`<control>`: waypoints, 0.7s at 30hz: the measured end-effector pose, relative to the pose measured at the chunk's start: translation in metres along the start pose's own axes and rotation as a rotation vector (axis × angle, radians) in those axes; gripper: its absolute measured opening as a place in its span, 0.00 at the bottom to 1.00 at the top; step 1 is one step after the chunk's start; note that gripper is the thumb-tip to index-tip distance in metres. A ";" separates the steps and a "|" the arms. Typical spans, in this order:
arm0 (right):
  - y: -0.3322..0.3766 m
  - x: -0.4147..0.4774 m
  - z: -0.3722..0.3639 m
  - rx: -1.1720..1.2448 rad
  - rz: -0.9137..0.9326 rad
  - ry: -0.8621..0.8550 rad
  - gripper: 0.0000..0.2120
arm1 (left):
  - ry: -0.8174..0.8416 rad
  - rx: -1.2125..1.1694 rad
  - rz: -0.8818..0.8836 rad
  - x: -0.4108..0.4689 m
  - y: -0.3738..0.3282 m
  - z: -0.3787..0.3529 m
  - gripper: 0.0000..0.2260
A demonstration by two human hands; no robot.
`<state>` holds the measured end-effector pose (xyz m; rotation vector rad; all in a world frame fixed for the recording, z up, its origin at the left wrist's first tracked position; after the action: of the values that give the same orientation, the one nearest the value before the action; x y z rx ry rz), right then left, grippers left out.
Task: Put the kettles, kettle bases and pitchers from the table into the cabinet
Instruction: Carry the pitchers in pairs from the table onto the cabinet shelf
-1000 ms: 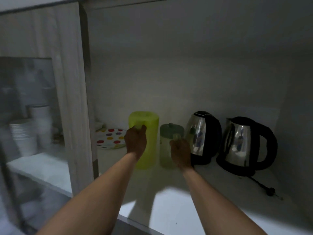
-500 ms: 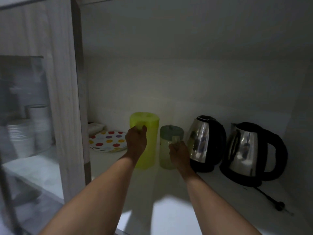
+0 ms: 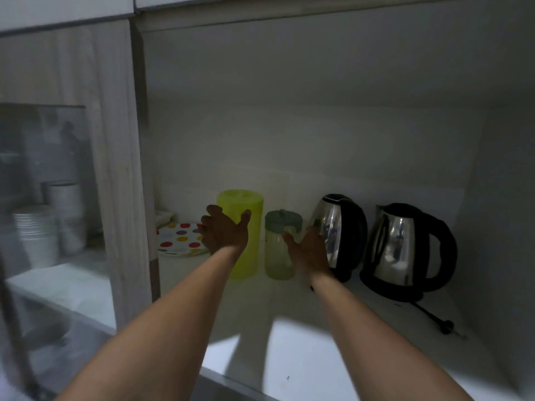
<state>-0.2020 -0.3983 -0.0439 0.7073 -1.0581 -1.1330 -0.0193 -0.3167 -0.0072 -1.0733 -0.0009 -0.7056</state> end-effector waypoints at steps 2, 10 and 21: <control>0.013 -0.009 0.013 -0.090 0.007 -0.004 0.38 | -0.017 0.067 -0.076 -0.013 -0.009 0.015 0.29; 0.090 -0.079 0.055 -0.350 0.098 0.048 0.30 | 0.189 0.311 -0.497 -0.062 -0.036 0.089 0.27; 0.182 -0.212 0.039 -0.422 0.246 0.099 0.29 | 0.146 0.448 -0.642 -0.120 0.018 0.250 0.27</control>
<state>-0.1850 -0.1388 0.0662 0.2863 -0.7629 -1.0495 -0.0216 -0.0477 0.0637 -0.5761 -0.3760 -1.2906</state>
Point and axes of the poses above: each hand's wrist, its own x-axis towards the middle knuckle, its own z-axis out of the back of the hand, y = z × x, the point moved 4 cm from there along x, towards the middle knuckle, and after that the axes turned 8 degrees about x, right-handed, at the moved point
